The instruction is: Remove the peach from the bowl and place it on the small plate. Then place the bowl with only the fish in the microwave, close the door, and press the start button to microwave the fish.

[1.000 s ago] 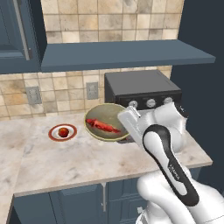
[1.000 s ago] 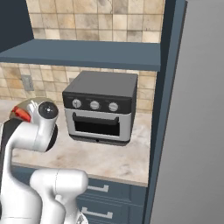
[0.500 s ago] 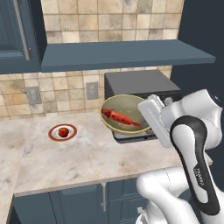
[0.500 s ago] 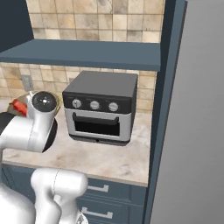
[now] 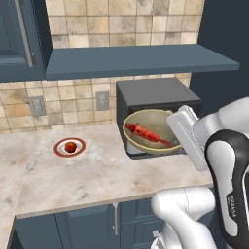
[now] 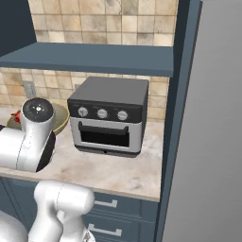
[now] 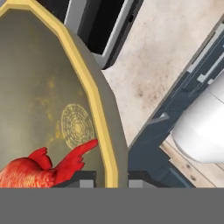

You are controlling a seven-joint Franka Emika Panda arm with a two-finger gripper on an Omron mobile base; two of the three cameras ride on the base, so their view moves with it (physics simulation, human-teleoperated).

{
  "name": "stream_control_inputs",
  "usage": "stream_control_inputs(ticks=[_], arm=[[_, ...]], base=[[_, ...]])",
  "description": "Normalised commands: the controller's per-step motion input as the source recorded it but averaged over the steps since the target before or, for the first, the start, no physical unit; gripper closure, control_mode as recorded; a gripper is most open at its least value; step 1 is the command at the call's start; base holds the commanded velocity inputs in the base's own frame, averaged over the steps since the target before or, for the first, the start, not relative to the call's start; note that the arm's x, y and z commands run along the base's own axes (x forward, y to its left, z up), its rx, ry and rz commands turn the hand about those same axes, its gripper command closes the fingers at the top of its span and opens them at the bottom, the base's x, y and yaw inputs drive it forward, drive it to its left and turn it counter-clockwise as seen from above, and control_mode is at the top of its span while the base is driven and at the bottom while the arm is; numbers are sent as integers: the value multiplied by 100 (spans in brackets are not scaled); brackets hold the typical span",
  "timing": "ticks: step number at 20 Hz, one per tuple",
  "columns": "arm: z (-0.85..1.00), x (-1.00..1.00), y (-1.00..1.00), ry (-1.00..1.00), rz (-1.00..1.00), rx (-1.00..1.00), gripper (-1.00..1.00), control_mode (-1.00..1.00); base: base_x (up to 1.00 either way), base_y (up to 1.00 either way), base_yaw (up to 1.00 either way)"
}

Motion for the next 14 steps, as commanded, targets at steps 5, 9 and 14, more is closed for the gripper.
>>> stream_control_inputs(ticks=[5, 9, 14], arm=[[-1, -1, 0, 2, 0, 0, 100, -100], [-6, -12, 0, 0, -1, 0, 100, 100], [0, 0, 0, 0, 0, 0, 100, 100]], base=[[0, 0, 0], [-72, 0, -9], [-100, 0, -14]])
